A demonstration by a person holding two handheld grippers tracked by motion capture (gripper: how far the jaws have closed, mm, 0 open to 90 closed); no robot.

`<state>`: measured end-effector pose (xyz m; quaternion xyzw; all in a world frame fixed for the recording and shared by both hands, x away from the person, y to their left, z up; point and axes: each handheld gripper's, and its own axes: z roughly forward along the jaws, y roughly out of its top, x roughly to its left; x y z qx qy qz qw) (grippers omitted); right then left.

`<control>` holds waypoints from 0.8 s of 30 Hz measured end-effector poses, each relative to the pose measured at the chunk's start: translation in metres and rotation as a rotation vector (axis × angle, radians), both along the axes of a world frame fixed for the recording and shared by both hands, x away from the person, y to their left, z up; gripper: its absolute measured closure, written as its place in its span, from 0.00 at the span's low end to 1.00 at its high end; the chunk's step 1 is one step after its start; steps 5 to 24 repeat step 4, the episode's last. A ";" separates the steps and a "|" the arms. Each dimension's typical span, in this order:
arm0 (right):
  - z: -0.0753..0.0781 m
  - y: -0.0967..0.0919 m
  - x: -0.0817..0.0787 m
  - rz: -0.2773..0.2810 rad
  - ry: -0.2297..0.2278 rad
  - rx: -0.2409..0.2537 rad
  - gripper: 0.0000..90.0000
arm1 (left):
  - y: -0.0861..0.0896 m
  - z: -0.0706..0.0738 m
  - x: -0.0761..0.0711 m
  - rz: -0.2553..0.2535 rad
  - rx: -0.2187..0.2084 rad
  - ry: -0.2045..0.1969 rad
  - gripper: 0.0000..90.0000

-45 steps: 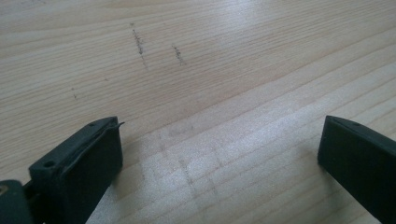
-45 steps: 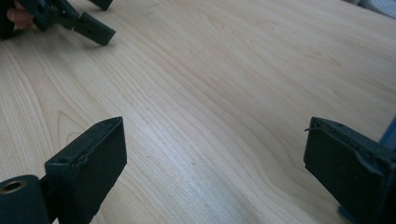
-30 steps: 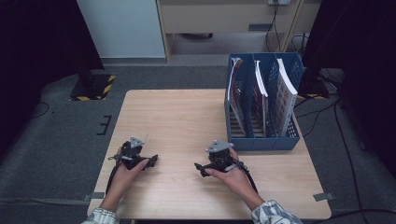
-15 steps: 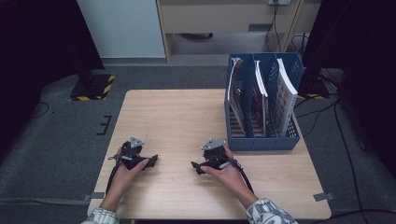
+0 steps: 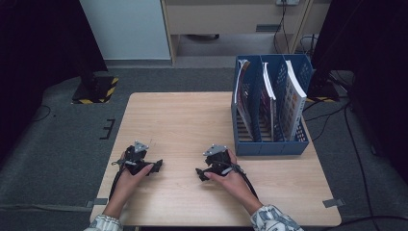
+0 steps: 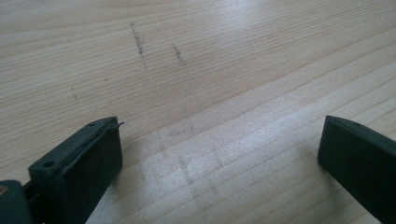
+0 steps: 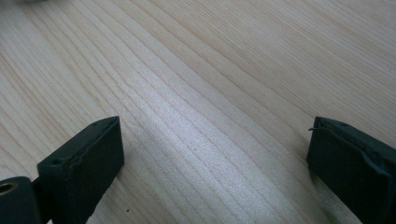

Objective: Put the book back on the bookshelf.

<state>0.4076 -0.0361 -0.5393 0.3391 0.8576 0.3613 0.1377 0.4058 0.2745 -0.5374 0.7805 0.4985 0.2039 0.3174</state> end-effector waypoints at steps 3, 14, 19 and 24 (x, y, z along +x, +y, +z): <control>0.000 0.001 0.000 -0.009 0.002 -0.002 0.04 | 0.000 0.000 0.000 0.000 0.000 0.000 0.00; 0.000 0.001 0.000 -0.009 0.002 -0.002 0.04 | 0.000 0.000 0.000 0.000 0.000 0.000 0.00; 0.000 0.001 0.000 -0.009 0.002 -0.002 0.04 | 0.000 0.000 0.000 0.000 0.000 0.000 0.00; 0.000 0.001 0.000 -0.009 0.002 -0.002 0.04 | 0.000 0.000 0.000 0.000 0.000 0.000 0.00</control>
